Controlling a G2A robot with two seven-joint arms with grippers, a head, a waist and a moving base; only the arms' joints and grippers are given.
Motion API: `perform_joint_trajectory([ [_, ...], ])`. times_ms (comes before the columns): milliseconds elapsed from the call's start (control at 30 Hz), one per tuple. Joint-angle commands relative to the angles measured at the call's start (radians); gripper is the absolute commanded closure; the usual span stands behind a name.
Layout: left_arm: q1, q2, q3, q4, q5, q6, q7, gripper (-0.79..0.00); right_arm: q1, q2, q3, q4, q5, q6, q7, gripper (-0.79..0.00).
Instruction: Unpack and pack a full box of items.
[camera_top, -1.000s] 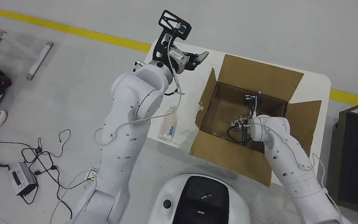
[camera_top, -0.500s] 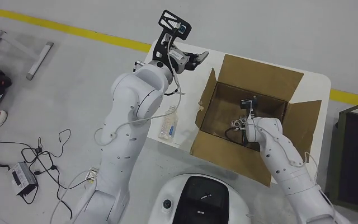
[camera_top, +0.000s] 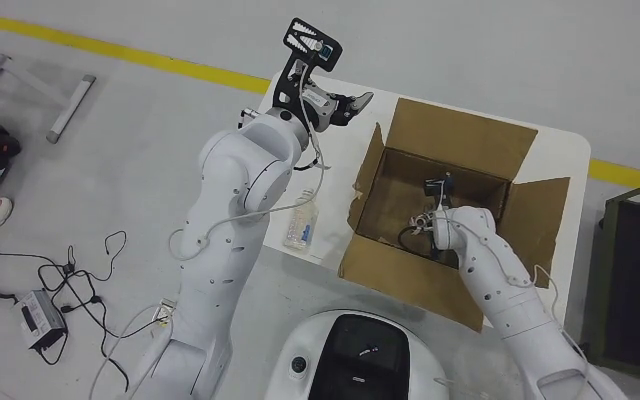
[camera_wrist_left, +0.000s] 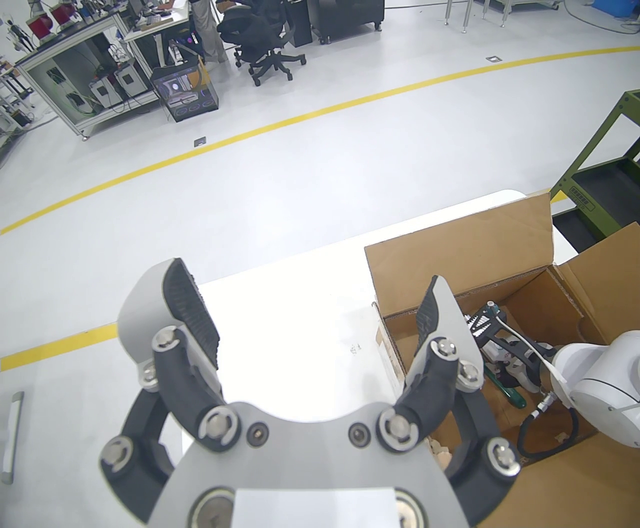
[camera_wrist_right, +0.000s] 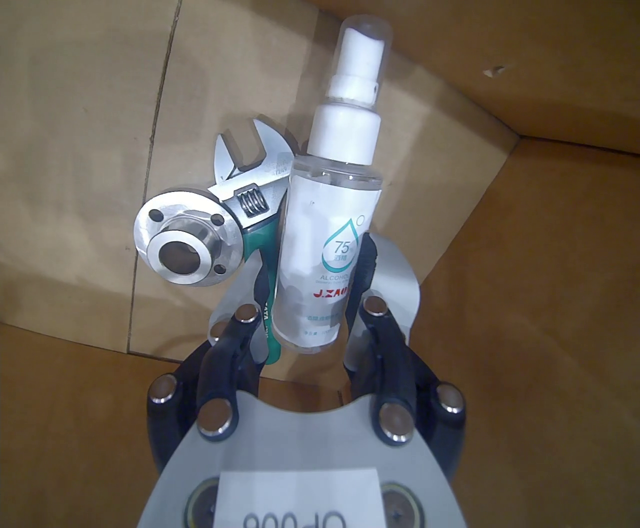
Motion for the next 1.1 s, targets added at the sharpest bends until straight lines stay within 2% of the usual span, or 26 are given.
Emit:
perform_joint_trajectory([
  [0,0.0,0.0,0.0,0.0,0.0,0.0,0.0,-0.785,0.002,-0.002,0.001,0.006,-0.001,-0.003,-0.001,-0.228],
  [33,0.0,0.0,0.0,0.0,0.0,0.0,0.0,-0.785,0.003,-0.003,0.002,0.009,-0.001,-0.004,-0.002,-0.102],
  [100,0.0,0.0,0.0,0.0,0.0,0.0,0.0,-0.785,0.005,-0.005,0.004,0.013,-0.006,-0.003,-0.004,0.0],
  [300,0.0,0.0,0.0,0.0,0.0,0.0,0.0,-0.785,-0.009,-0.004,0.033,-0.045,-0.014,0.001,-0.005,0.0],
  [700,0.0,0.0,0.0,0.0,0.0,0.0,0.0,-0.785,-0.128,0.024,0.153,-0.32,-0.059,-0.043,0.035,0.0],
  [900,0.0,0.0,0.0,0.0,0.0,0.0,0.0,-0.785,-0.177,0.027,0.187,-0.375,-0.048,-0.056,0.038,0.0],
  [1067,0.0,0.0,0.0,0.0,0.0,0.0,0.0,-0.785,-0.188,0.024,0.183,-0.347,-0.057,-0.064,0.013,0.0],
])
